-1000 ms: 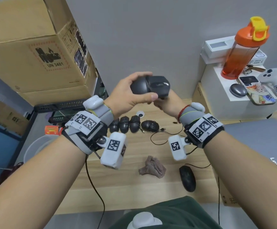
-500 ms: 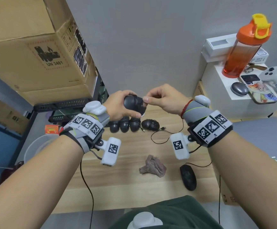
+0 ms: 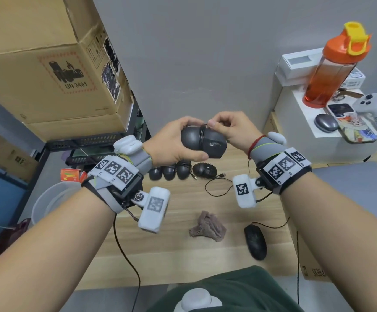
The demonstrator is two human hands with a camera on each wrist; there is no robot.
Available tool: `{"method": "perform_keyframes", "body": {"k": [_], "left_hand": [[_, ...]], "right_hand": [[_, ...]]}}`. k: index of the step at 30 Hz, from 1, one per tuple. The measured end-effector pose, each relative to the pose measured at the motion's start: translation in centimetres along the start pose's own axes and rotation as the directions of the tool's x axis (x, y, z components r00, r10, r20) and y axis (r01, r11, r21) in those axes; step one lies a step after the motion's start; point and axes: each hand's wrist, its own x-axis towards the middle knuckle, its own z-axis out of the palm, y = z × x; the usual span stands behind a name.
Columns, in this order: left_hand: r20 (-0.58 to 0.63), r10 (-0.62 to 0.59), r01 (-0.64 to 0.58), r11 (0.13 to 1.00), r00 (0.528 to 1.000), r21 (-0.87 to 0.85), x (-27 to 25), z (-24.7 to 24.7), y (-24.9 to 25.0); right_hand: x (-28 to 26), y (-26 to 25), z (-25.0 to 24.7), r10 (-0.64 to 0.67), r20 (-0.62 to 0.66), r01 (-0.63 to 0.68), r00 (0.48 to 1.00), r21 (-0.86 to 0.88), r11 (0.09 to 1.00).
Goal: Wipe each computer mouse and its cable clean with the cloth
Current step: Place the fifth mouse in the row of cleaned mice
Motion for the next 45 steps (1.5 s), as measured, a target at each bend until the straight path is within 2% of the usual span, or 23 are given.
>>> {"method": "perform_keyframes", "body": {"k": [2,4,7,9,12,14,16,20,26,29,33,37,42,45], "left_hand": [[-0.051,0.028,-0.034,0.992,0.998,-0.121,-0.1,0.0,0.6],[-0.115,0.042,-0.068,0.971,0.992,-0.23,0.0,0.2,1.1],[-0.28,0.006,-0.117,0.917,0.96,-0.382,0.5,0.3,1.3],[-0.381,-0.043,-0.12,0.912,0.924,-0.393,1.1,0.2,0.7],[-0.442,-0.088,-0.08,0.934,0.893,-0.347,1.4,-0.1,-0.7],[-0.433,-0.109,-0.036,0.949,0.895,-0.313,1.2,0.1,-1.5],[-0.427,-0.134,-0.025,0.937,0.894,-0.347,1.1,0.2,-1.8],[-0.351,-0.235,0.027,0.861,0.906,-0.508,1.4,0.4,-2.3],[-0.24,-0.315,0.118,0.797,0.918,-0.593,1.3,0.6,-1.8],[-0.212,-0.323,0.103,0.734,0.922,-0.672,1.2,0.3,-1.2],[-0.177,-0.291,0.071,0.675,0.94,-0.734,1.0,-0.2,-0.5],[-0.148,-0.269,0.069,0.659,0.952,-0.749,0.7,0.4,0.2],[-0.134,-0.288,0.07,0.603,0.948,-0.795,0.7,0.8,0.6],[-0.126,-0.25,0.063,0.631,0.96,-0.773,0.6,0.8,0.9]], "right_hand": [[-0.3,0.3,0.4,0.039,-0.01,-0.039,0.999,0.041,0.998],[-0.7,0.4,1.2,0.087,0.012,-0.087,0.996,0.01,0.996],[-1.5,0.4,2.8,0.057,0.105,-0.061,0.993,0.033,0.998],[-1.7,0.5,3.6,0.059,0.131,-0.066,0.99,0.046,0.997],[-2.1,0.1,4.1,0.057,0.13,-0.051,0.99,-0.045,0.998],[-2.2,-0.3,4.1,0.037,0.119,-0.021,0.992,-0.138,0.99],[-2.4,-0.6,4.0,0.032,0.078,-0.021,0.996,-0.141,0.99],[-2.6,-0.8,4.0,0.033,-0.03,-0.029,0.999,0.12,0.992],[-2.5,-1.3,4.1,-0.027,-0.024,0.032,0.999,0.216,0.976],[-2.7,-1.1,4.1,-0.047,-0.023,0.049,0.999,0.145,0.988],[-3.2,-0.6,4.3,0.006,0.024,-0.006,1.0,0.03,1.0],[-3.0,-1.1,4.2,0.061,-0.007,-0.061,0.998,0.044,0.997],[-3.1,-1.8,4.0,0.078,0.022,-0.078,0.997,0.002,0.997],[-3.0,-1.9,3.7,0.077,-0.022,-0.077,0.997,0.014,0.997]]}}
